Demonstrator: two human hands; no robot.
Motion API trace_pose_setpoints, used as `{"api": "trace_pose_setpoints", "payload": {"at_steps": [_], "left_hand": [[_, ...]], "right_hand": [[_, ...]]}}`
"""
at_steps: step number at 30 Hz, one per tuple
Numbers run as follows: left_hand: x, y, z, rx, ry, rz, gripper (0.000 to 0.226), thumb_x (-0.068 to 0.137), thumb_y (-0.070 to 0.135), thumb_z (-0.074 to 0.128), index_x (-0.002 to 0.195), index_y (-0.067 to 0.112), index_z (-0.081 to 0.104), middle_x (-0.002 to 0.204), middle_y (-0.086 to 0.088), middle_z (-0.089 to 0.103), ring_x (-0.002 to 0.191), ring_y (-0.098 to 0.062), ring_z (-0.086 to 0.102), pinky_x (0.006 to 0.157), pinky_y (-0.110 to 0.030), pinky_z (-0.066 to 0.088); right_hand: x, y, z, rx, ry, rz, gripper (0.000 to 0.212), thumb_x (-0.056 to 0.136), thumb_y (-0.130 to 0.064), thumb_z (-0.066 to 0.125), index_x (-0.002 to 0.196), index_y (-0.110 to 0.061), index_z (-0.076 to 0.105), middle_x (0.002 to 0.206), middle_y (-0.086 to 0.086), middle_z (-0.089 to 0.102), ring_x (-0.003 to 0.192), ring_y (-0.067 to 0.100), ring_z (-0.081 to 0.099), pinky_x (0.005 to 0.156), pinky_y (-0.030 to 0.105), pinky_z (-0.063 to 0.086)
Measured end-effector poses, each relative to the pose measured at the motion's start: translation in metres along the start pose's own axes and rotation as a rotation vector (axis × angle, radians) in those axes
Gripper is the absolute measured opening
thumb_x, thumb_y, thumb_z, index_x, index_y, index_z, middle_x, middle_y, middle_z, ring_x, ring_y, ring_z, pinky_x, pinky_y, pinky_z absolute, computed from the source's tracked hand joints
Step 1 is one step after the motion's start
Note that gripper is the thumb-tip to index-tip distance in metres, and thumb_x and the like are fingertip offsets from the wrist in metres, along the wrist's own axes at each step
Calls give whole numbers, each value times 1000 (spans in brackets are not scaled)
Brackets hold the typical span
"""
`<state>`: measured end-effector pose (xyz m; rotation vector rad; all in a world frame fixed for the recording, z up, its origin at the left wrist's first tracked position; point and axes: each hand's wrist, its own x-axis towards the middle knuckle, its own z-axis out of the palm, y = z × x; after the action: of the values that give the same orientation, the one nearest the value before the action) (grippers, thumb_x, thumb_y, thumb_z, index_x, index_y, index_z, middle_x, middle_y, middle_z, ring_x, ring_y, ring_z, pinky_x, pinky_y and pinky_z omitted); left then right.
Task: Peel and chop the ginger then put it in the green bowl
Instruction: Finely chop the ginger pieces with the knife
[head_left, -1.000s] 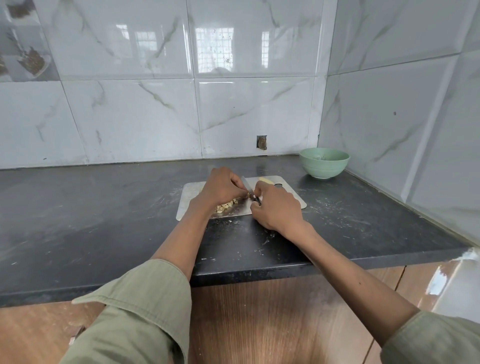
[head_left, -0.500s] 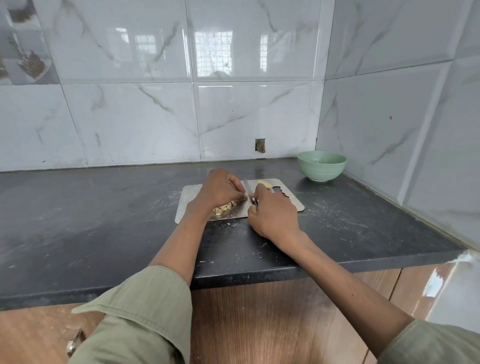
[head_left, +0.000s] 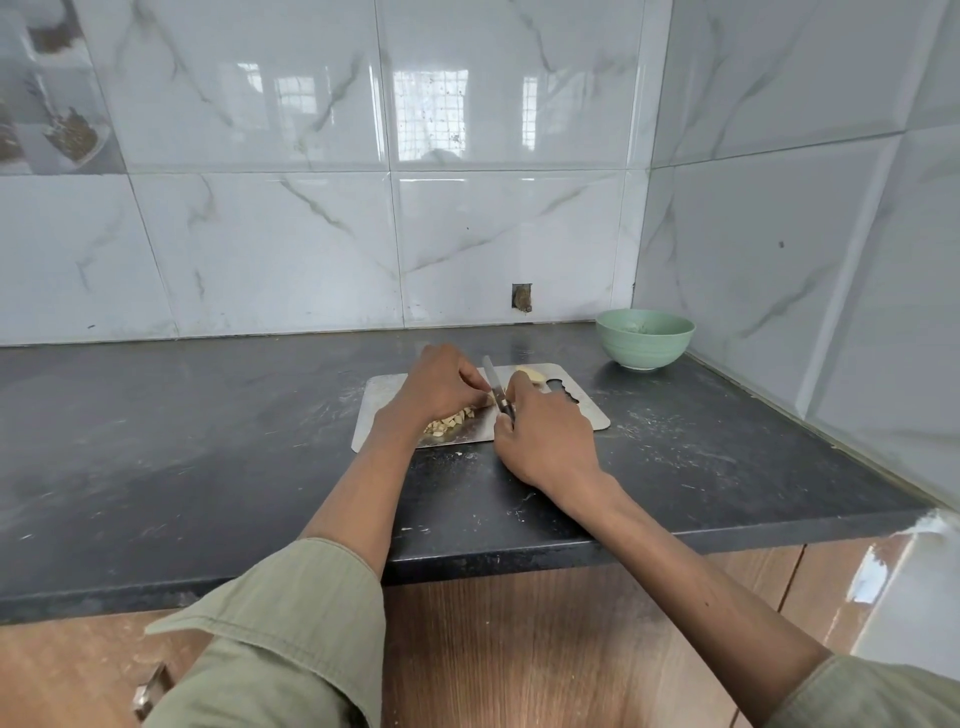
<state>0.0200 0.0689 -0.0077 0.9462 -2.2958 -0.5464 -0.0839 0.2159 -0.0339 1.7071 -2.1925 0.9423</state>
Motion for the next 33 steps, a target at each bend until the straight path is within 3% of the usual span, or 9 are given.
{"api": "trace_pose_setpoints", "payload": {"at_steps": [6, 12, 17, 20, 22, 23, 24, 27, 33], "left_hand": [[1, -2, 3, -15, 16, 1, 9, 74, 13, 90, 80, 18, 84, 68, -1, 77, 74, -23, 75, 72, -45, 62], [3, -1, 5, -8, 33, 3, 8, 72, 14, 90, 74, 18, 84, 66, 4, 75, 64, -9, 70, 69, -40, 62], [0, -1, 5, -28, 44, -20, 8, 72, 16, 92, 72, 19, 84, 65, 5, 75, 67, -9, 72, 71, -37, 63], [1, -2, 5, -38, 37, -24, 10, 71, 18, 93, 76, 18, 85, 69, 6, 77, 71, -6, 73, 75, -25, 60], [1, -3, 3, -38, 22, -40, 12, 72, 21, 93, 81, 18, 85, 74, 4, 78, 77, -7, 73, 73, -4, 44], [1, -3, 1, -39, 18, -46, 14, 73, 21, 93, 83, 17, 85, 75, 3, 78, 79, -9, 73, 72, -1, 39], [2, -4, 0, -38, 11, -46, 15, 73, 21, 93, 84, 17, 85, 75, 3, 78, 78, -10, 74, 74, -3, 42], [3, -5, -2, -40, -3, -24, 15, 71, 17, 94, 83, 17, 85, 71, 3, 77, 72, -12, 74, 80, -29, 61], [2, -4, -1, -34, 6, -21, 12, 72, 11, 92, 81, 16, 85, 70, 0, 77, 75, -20, 75, 76, -39, 63]], "right_hand": [[2, -2, -2, -23, -37, 9, 10, 92, -24, 50, 101, -21, 47, 97, 11, 60, 95, 37, 58, 70, 38, 37], [11, -2, -7, -2, -123, 40, 25, 89, -20, 52, 113, -18, 58, 96, 11, 57, 107, 37, 56, 81, 41, 46], [9, -3, -1, -31, -61, 63, 21, 92, -24, 52, 112, -17, 56, 103, 12, 59, 103, 36, 57, 79, 41, 46], [7, -2, 1, -51, -41, 61, 20, 92, -22, 52, 111, -16, 54, 105, 13, 59, 101, 36, 57, 74, 39, 42], [7, -1, 1, -41, -42, 60, 17, 93, -23, 51, 109, -17, 52, 105, 12, 58, 99, 35, 56, 73, 38, 38], [7, 0, 1, -36, -37, 54, 15, 94, -24, 50, 107, -18, 50, 104, 11, 59, 99, 34, 56, 72, 38, 37], [6, 1, 1, -25, -31, 48, 14, 94, -23, 50, 106, -18, 49, 103, 10, 59, 98, 34, 56, 72, 38, 36], [4, 2, 2, -3, -12, 33, 14, 94, -23, 49, 107, -18, 47, 101, 10, 61, 95, 34, 56, 70, 38, 38], [1, -2, 0, -33, -21, -11, 18, 96, -27, 49, 111, -18, 47, 91, 6, 55, 86, 33, 54, 68, 38, 38]]}}
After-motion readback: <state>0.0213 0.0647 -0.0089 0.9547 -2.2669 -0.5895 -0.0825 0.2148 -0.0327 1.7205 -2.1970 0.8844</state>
